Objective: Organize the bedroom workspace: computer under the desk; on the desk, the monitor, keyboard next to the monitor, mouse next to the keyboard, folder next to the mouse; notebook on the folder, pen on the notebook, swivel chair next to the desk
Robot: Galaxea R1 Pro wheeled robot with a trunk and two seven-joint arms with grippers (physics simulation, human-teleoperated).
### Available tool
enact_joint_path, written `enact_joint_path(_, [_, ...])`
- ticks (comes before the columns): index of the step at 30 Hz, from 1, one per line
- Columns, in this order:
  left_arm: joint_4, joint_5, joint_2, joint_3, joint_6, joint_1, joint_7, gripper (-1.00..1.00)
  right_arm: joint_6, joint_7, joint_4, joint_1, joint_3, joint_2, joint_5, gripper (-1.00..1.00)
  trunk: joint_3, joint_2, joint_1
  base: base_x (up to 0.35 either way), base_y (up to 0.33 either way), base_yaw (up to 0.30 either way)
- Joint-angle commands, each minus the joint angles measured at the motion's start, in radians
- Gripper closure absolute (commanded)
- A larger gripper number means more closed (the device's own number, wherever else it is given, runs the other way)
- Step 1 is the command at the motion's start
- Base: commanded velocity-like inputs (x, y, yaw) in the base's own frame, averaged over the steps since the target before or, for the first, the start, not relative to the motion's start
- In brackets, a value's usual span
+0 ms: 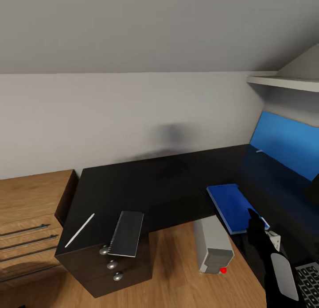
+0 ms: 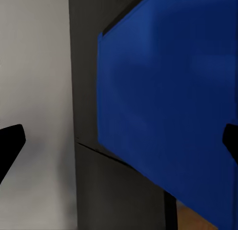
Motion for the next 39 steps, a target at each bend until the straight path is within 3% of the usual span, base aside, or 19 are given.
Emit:
enact_joint_path(1, [-0.001, 0.011, 0.001, -0.003, -0.006, 0.000, 0.005, -1.00, 0.007, -0.005, -0.002, -0.001, -0.003, 0.001, -0.009, -1.00, 0.002, 0.007, -0.004, 0.000, 0.000, 0.000])
enact_joint_path(24, [-0.001, 0.011, 0.000, -0.003, -0.006, 0.000, 0.006, -1.00, 0.011, 0.003, -0.006, -0.001, -0.006, 0.002, -0.012, -1.00, 0.075, 0.168, -0.092, 0.000, 0.000, 0.000])
enact_joint_path(39, [-0.001, 0.011, 0.001, -0.003, -0.006, 0.000, 0.005, -1.00, 0.008, 0.003, -0.007, -0.001, 0.000, 0.010, -0.013, -1.00, 0.080, 0.168, -0.092, 0.000, 0.000, 0.127])
